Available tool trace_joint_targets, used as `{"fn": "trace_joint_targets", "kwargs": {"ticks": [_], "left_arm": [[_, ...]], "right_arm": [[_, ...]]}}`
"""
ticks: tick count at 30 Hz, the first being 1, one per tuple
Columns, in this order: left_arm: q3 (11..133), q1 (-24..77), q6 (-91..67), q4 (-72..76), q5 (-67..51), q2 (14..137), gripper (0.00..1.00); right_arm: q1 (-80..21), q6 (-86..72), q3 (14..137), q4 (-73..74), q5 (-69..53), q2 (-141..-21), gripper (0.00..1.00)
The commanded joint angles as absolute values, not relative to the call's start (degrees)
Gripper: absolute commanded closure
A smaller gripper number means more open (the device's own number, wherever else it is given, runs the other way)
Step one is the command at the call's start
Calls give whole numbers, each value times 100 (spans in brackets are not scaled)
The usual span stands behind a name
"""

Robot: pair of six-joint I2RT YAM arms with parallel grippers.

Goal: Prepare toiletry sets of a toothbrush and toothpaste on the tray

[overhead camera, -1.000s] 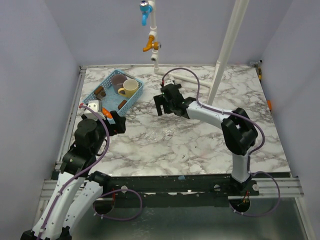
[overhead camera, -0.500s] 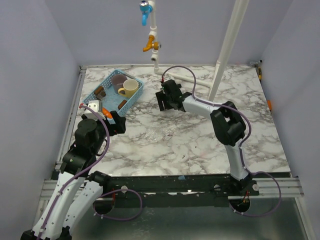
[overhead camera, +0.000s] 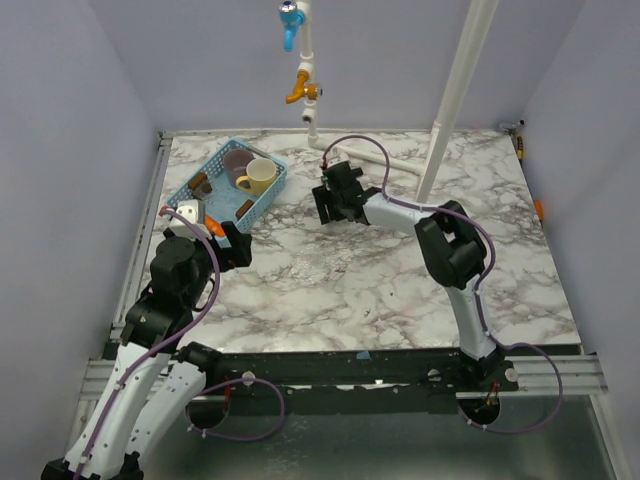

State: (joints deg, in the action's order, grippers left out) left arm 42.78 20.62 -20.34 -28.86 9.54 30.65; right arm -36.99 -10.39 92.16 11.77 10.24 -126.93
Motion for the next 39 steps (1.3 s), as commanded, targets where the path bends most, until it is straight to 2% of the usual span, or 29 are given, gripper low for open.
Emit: {"fn": "trace_joint_targets", "kwargs": {"ticks": [1, 21, 39], "left_arm": [[4324, 2030, -2021, -2892, 1072, 3079, 1], [4324, 2013, -2021, -2900, 1048, 3024, 1], [4315, 2004, -2031, -2914, 995, 2891, 1]], "right_arm": [[-3652, -972, 8749, 1191, 1078, -12602, 28], [-3697, -1514, 6945, 956, 1004, -11451, 28], [-4438, -2351, 6127, 788, 841, -11078, 27]]}}
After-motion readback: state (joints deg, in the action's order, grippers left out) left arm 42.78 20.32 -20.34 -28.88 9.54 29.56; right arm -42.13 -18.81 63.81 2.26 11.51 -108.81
